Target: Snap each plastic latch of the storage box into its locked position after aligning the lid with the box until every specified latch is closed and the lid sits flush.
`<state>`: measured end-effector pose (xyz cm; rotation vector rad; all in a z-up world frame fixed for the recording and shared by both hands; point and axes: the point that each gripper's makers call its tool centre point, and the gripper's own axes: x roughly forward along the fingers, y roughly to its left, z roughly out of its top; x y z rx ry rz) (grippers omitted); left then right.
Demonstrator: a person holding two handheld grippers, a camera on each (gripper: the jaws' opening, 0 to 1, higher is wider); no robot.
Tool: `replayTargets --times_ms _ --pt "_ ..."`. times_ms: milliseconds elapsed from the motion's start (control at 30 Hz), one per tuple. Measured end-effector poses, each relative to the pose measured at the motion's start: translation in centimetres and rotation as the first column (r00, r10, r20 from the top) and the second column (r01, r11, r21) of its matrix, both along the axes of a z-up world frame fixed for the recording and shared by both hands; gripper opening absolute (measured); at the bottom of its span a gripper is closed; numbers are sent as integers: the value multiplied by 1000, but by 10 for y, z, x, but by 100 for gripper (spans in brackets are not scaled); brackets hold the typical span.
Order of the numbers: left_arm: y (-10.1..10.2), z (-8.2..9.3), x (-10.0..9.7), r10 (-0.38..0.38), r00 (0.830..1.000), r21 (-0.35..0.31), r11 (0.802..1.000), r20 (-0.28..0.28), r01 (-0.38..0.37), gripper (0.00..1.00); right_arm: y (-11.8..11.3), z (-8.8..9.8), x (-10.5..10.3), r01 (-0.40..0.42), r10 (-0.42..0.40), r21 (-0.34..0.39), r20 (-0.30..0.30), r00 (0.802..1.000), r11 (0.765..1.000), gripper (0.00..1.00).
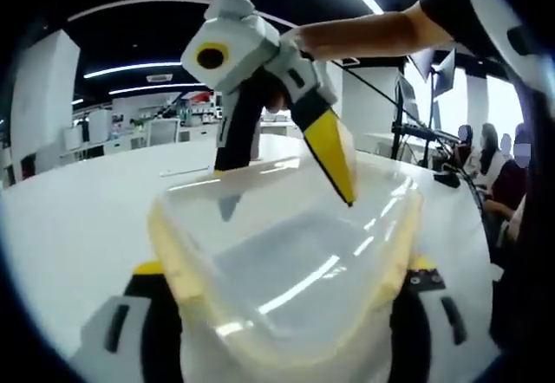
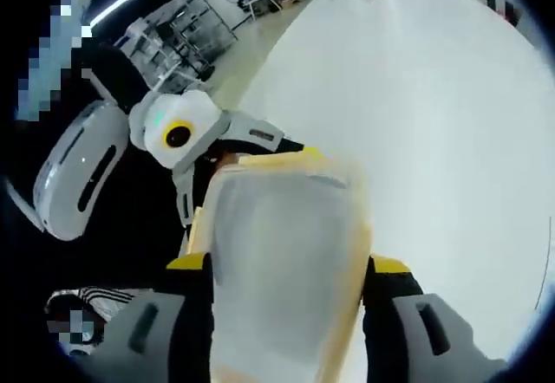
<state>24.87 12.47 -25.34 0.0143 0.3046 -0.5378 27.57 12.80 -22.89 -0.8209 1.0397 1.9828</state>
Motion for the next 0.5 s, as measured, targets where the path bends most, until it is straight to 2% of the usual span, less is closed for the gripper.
replayTargets --times_ms 33,67,167,233,333,400,467,500 --pt "0 0 1 0 1000 0 1000 -1 0 97 -5 2 3 9 -9 -8 4 1000 1000 60" --pt "0 0 1 2 1000 -1 1000 -1 -2 97 -11 3 9 54 -54 -31 9 999 998 55" --pt "0 0 2 5 1000 -2 1000 -1 -5 96 -23 4 18 106 -105 -58 15 994 993 48" --pt "0 0 3 8 1000 -3 1000 0 -8 96 -38 1 19 126 -124 -113 28 992 986 49" --pt "1 0 3 12 1000 -4 1000 2 -12 96 -44 1 17 150 -148 -129 22 989 980 55" --pt "1 0 3 16 1000 -3 1000 0 -16 96 -52 -1 16 158 -158 -184 15 987 970 58" --pt "2 0 3 21 1000 -3 1000 1 -21 95 -59 -6 16 99 -89 -204 57 994 974 59" --pt "3 0 3 26 1000 -4 1000 3 -26 95 -56 -9 10 106 -99 -206 46 994 973 62"
